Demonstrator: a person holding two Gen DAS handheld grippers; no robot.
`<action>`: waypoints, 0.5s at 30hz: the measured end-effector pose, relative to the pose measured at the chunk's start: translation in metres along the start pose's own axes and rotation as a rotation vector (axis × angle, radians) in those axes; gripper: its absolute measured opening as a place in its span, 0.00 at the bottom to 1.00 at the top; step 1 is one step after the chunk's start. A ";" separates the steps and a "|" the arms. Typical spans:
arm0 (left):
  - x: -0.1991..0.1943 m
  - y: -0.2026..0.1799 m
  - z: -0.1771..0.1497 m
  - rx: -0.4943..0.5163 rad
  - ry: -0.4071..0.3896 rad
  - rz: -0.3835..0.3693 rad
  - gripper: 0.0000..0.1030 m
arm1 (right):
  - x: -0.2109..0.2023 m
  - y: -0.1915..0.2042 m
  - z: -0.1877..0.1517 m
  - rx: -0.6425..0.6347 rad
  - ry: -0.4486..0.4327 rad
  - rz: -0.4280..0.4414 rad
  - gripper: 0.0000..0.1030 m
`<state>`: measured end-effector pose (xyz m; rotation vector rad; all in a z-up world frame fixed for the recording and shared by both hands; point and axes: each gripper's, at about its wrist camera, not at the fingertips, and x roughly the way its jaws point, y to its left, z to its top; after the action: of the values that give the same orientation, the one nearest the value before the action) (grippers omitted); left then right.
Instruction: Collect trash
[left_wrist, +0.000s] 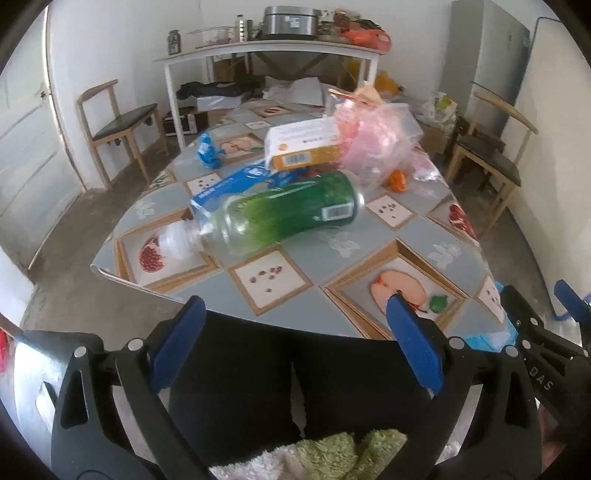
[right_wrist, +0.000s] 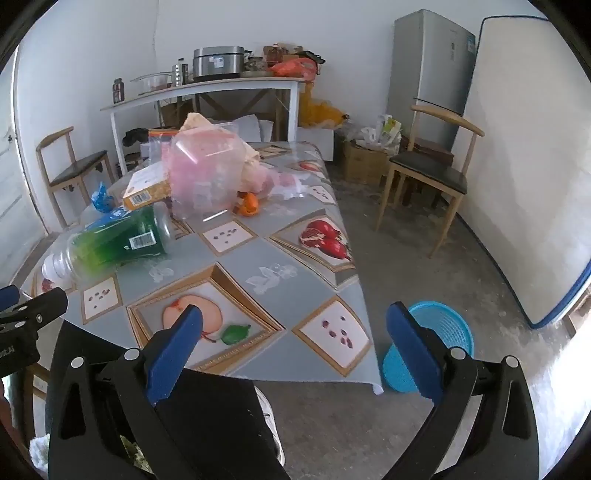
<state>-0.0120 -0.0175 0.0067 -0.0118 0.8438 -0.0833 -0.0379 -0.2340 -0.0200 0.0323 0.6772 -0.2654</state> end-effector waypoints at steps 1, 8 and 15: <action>0.002 -0.003 0.000 0.006 0.007 -0.009 0.92 | -0.001 -0.002 -0.001 0.002 0.001 -0.004 0.94; -0.006 -0.014 -0.008 0.041 0.004 -0.038 0.92 | -0.013 -0.013 -0.008 0.018 -0.006 -0.037 0.94; -0.014 -0.018 -0.010 0.055 -0.008 -0.053 0.92 | -0.019 -0.024 -0.011 0.037 -0.011 -0.062 0.94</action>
<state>-0.0301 -0.0342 0.0107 0.0174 0.8331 -0.1561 -0.0643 -0.2517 -0.0153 0.0453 0.6633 -0.3370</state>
